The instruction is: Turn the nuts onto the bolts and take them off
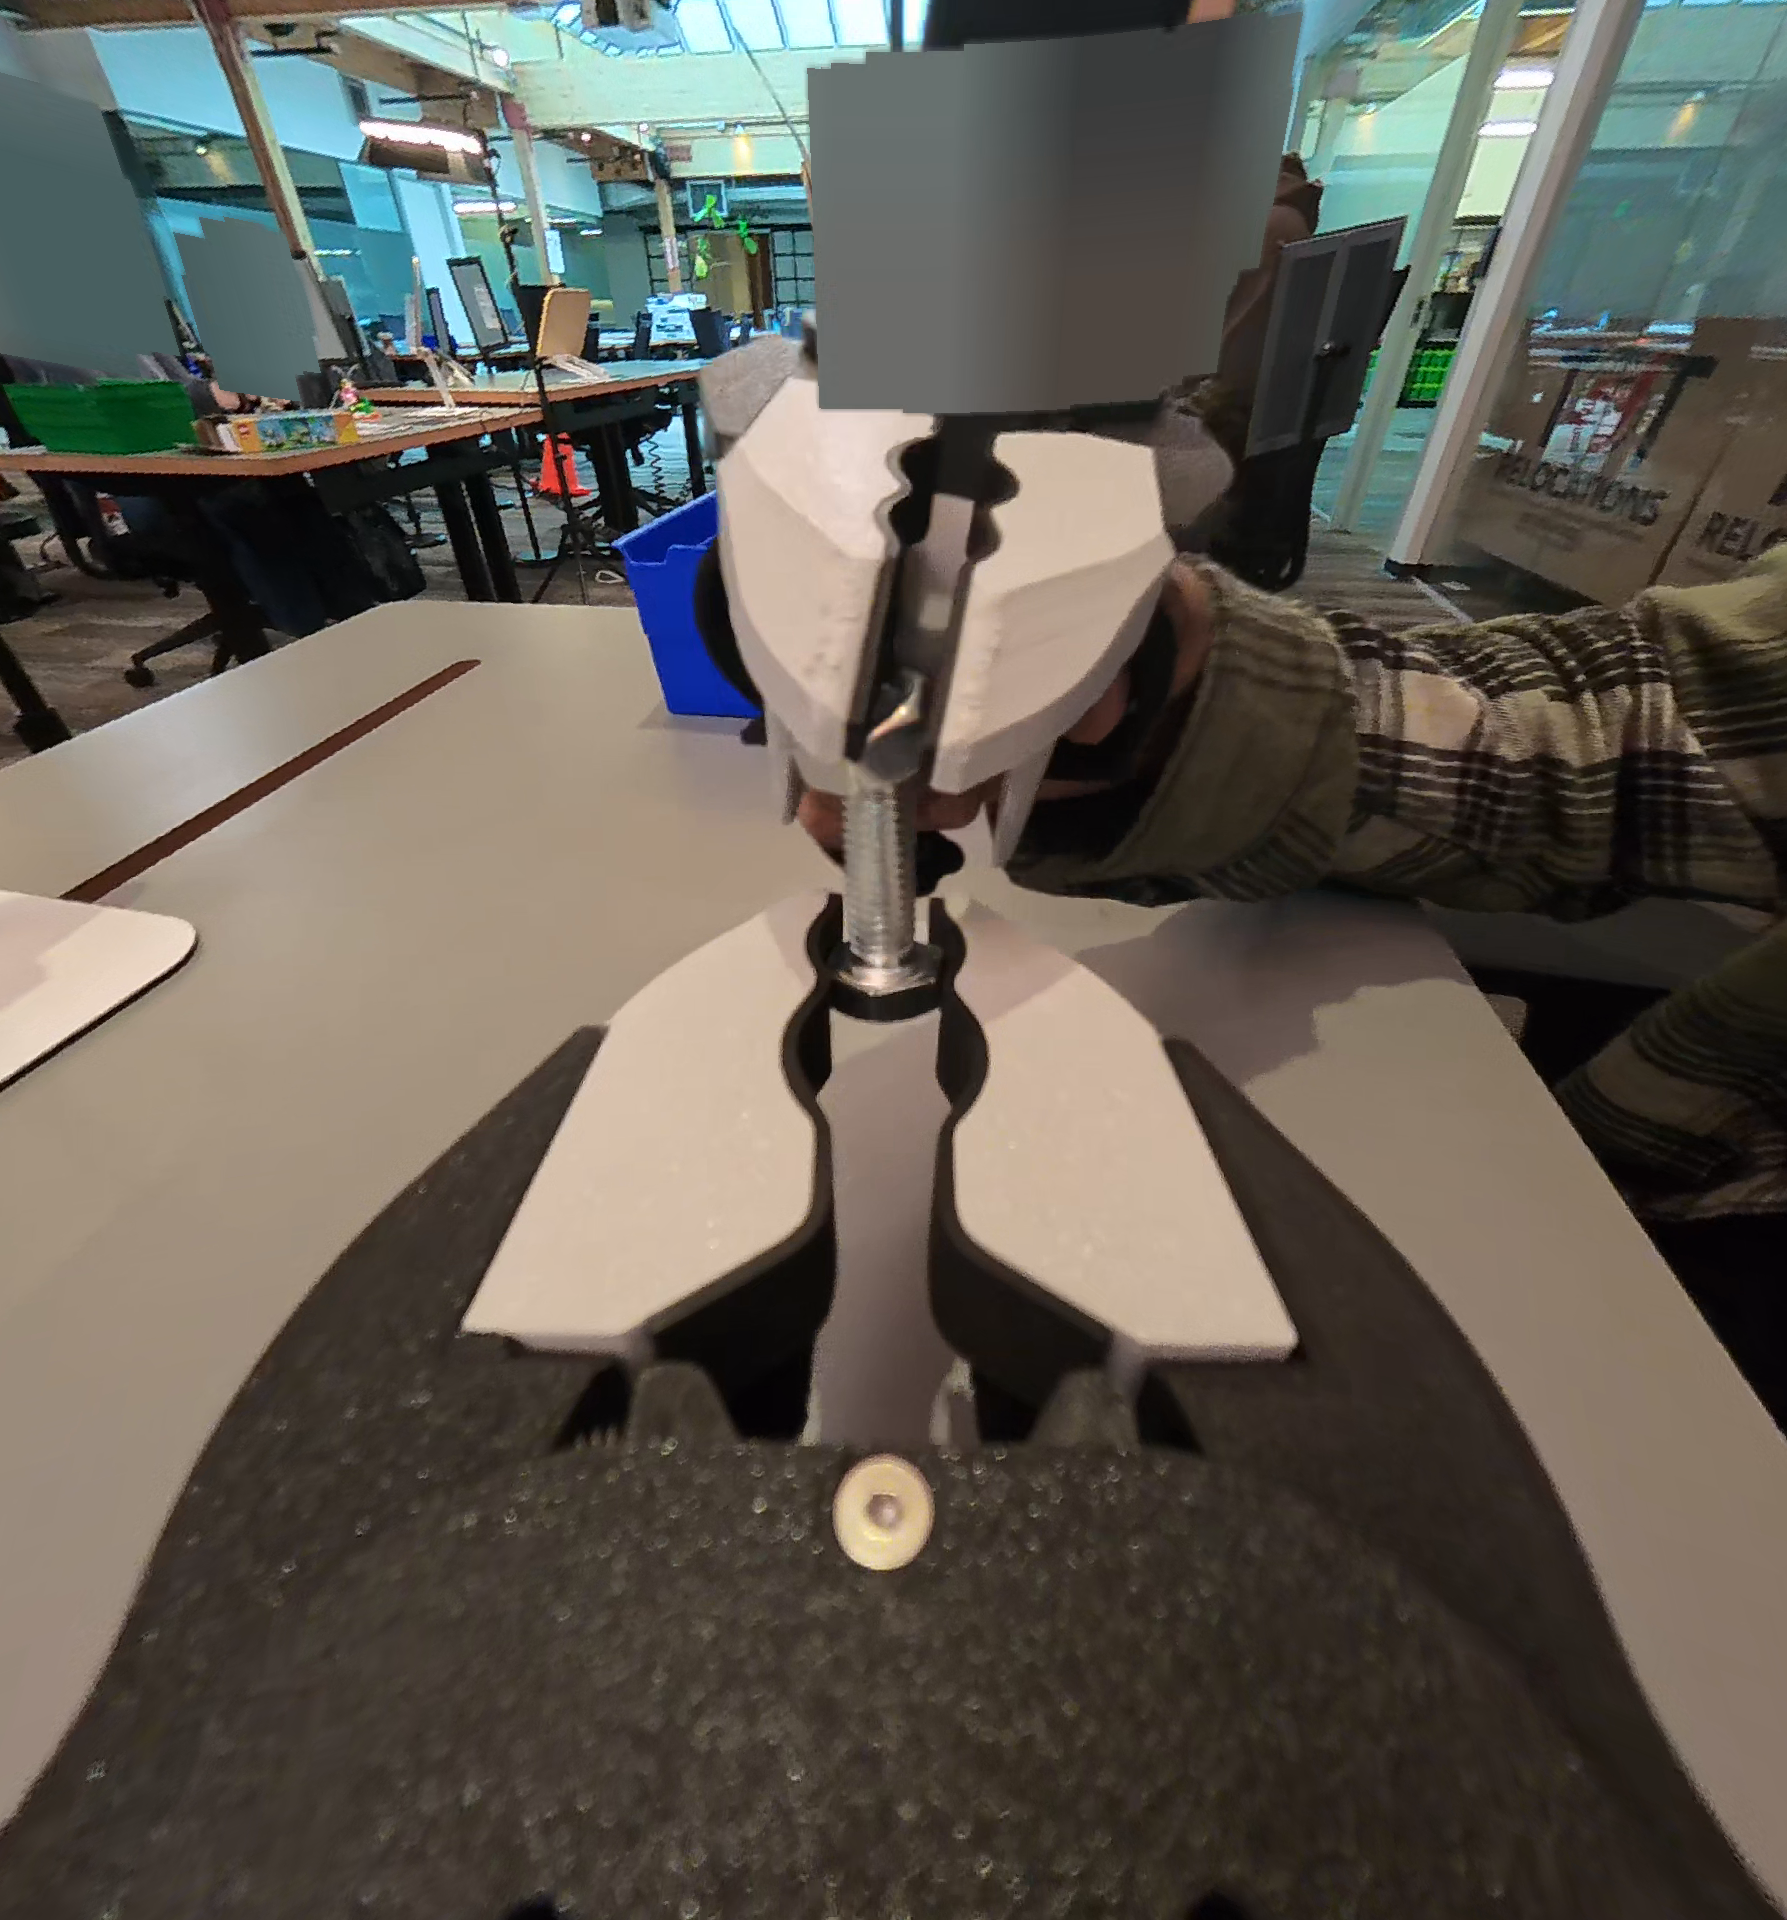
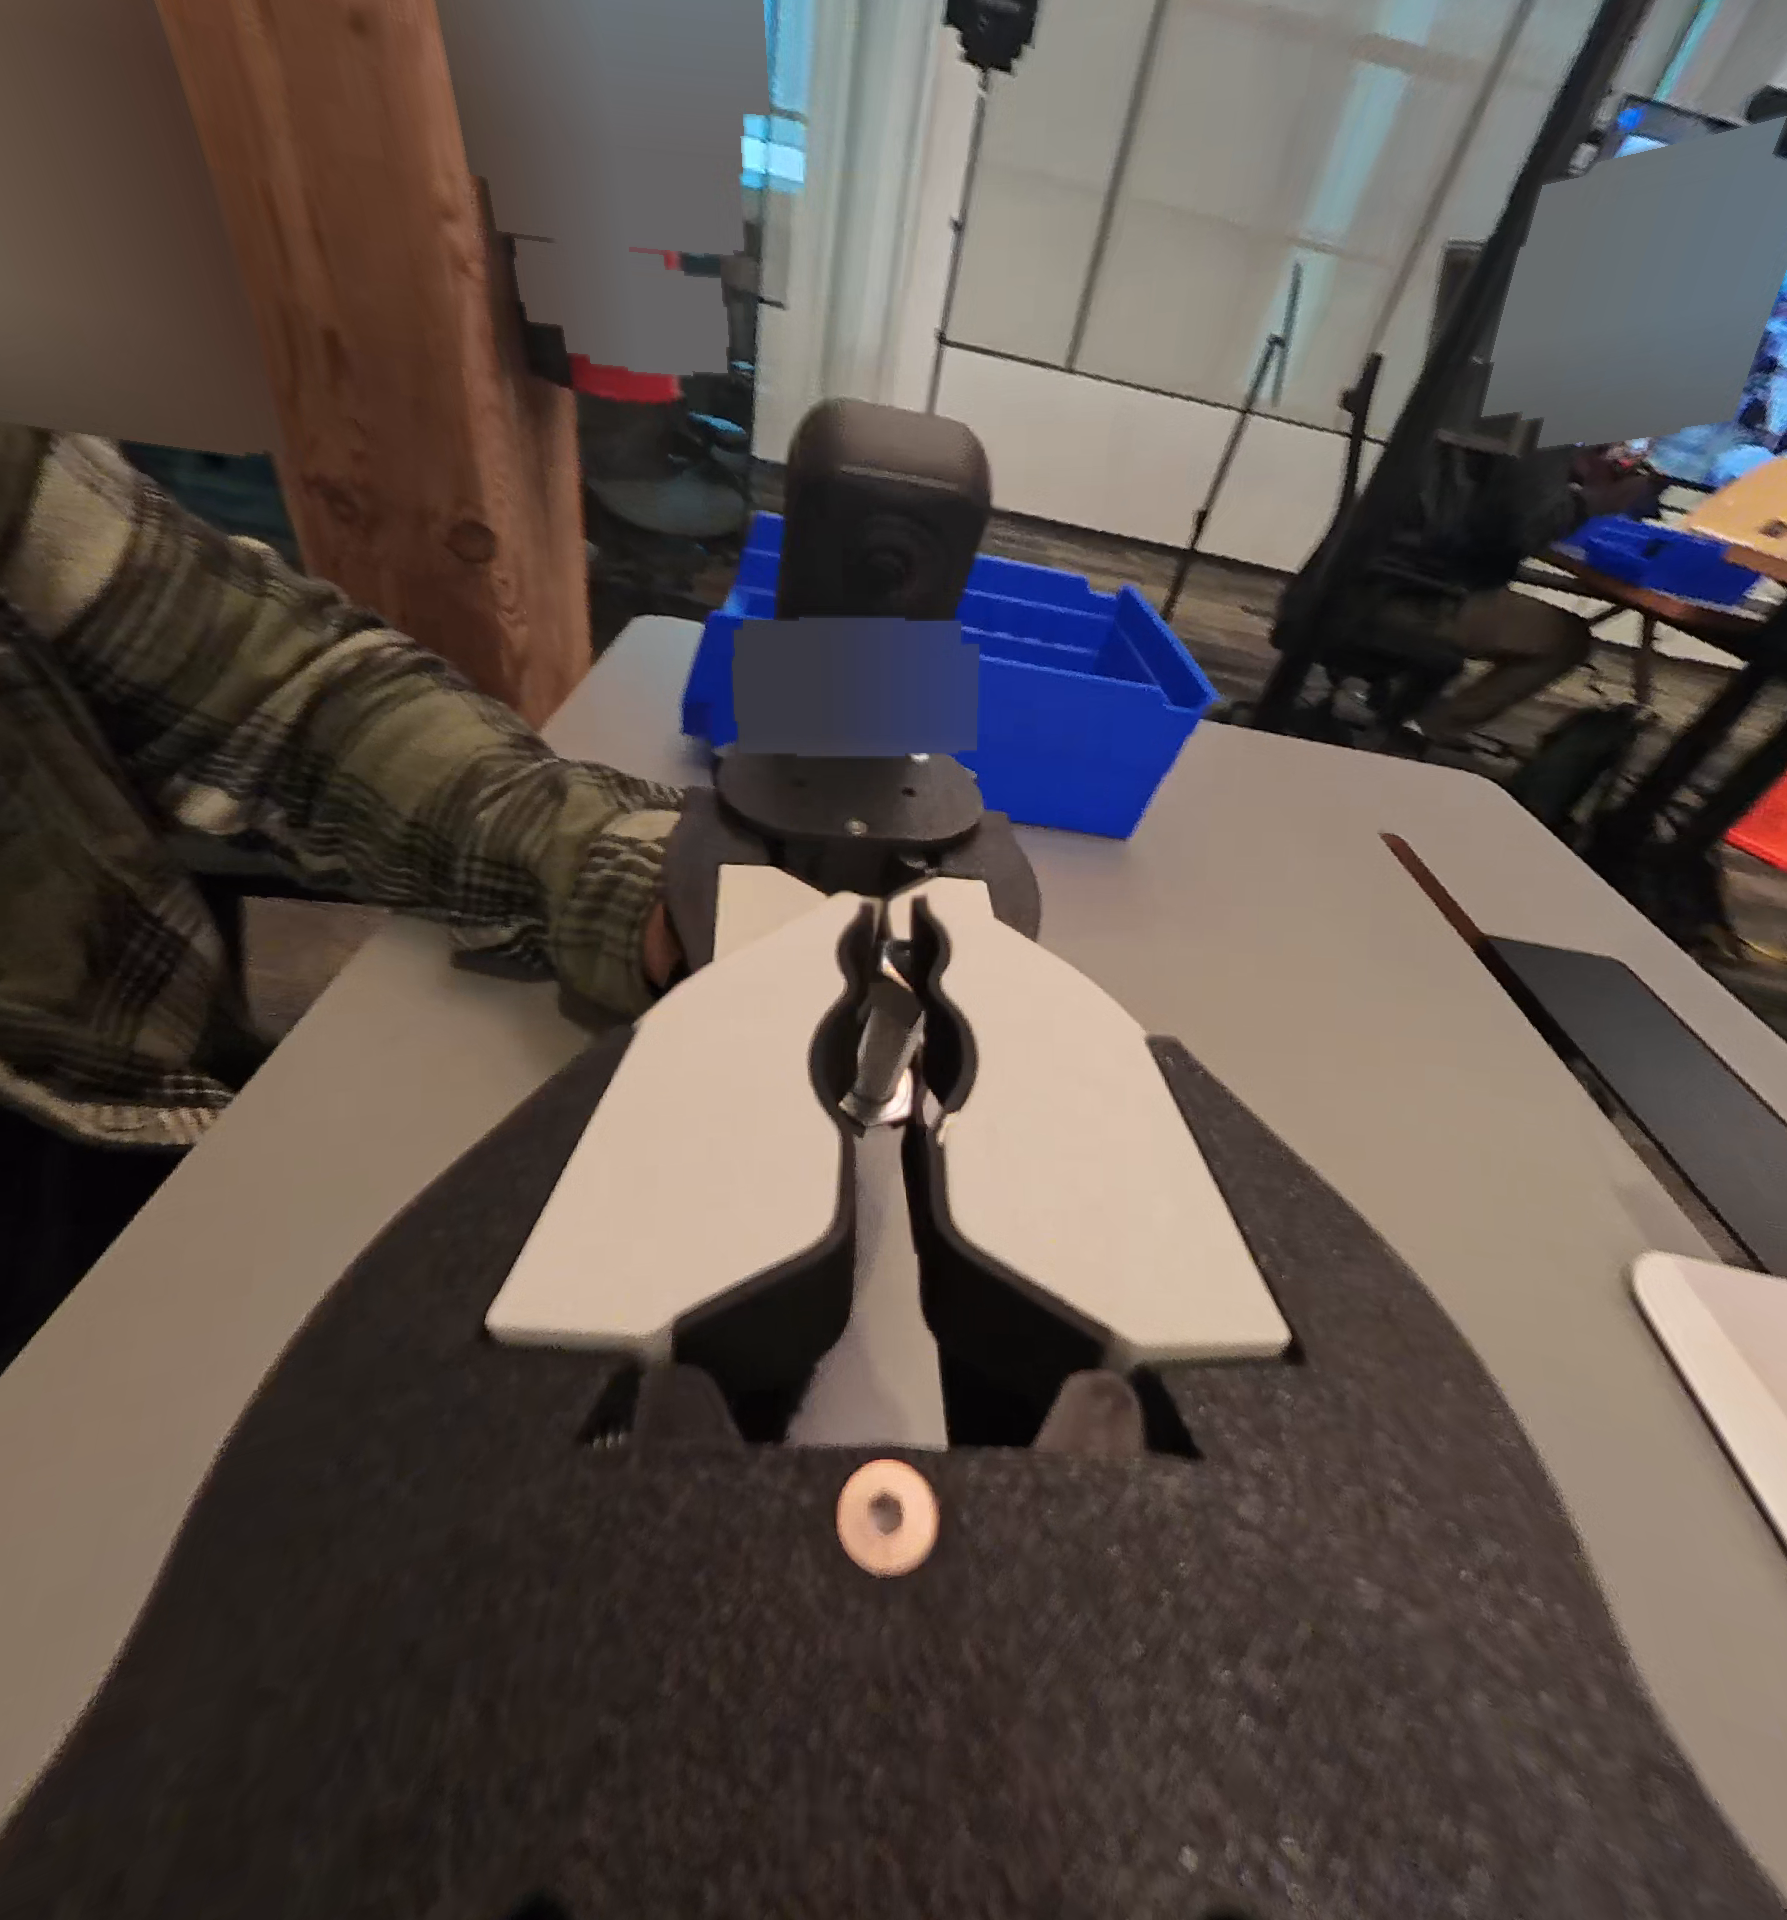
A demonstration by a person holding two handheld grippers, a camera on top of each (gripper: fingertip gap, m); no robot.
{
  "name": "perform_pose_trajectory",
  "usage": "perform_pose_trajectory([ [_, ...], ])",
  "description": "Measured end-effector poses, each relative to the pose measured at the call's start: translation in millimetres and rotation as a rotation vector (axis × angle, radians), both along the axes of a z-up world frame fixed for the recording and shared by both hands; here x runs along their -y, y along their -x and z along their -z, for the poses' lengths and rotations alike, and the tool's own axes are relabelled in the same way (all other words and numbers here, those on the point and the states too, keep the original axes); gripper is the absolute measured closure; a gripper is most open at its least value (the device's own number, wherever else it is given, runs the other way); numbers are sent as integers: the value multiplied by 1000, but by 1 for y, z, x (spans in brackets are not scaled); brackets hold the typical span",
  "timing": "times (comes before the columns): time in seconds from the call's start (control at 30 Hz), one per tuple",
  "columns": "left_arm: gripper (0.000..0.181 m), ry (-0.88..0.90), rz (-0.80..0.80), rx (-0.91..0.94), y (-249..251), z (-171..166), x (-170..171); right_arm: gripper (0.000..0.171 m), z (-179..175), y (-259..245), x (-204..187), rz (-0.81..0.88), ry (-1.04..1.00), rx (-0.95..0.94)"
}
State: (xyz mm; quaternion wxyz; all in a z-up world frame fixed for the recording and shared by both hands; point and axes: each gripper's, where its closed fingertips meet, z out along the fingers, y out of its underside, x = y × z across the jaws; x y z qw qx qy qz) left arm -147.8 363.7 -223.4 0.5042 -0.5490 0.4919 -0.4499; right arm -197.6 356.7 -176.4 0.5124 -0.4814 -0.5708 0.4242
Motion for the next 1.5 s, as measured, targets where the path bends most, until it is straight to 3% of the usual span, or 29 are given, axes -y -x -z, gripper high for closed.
perform_pose_trajectory([
  [0.2, 166, -30, 37, 16, -1, -4, 8, 165, -4, -2, 9, -126, 12, -25],
  [0.87, 166, -40, 30, -4, -3, -2, 8, 155, -2, 0, 9, -113, 3, 6],
  [1.0, 166, -49, 27, -13, -4, -1, 8, 147, -6, 0, 9, -102, 11, -2],
  [1.17, 166, -64, 15, -22, -3, -1, 7, 124, -10, -7, 0, -9, 91, 15],
  [1.37, 166, -85, 1, -35, -3, 0, 6, 124, 7, -8, -1, 33, 180, 117],
  [1.5, 166, -97, -6, -45, -4, 1, 6, 136, 13, -4, 2, 17, 214, 124],
])
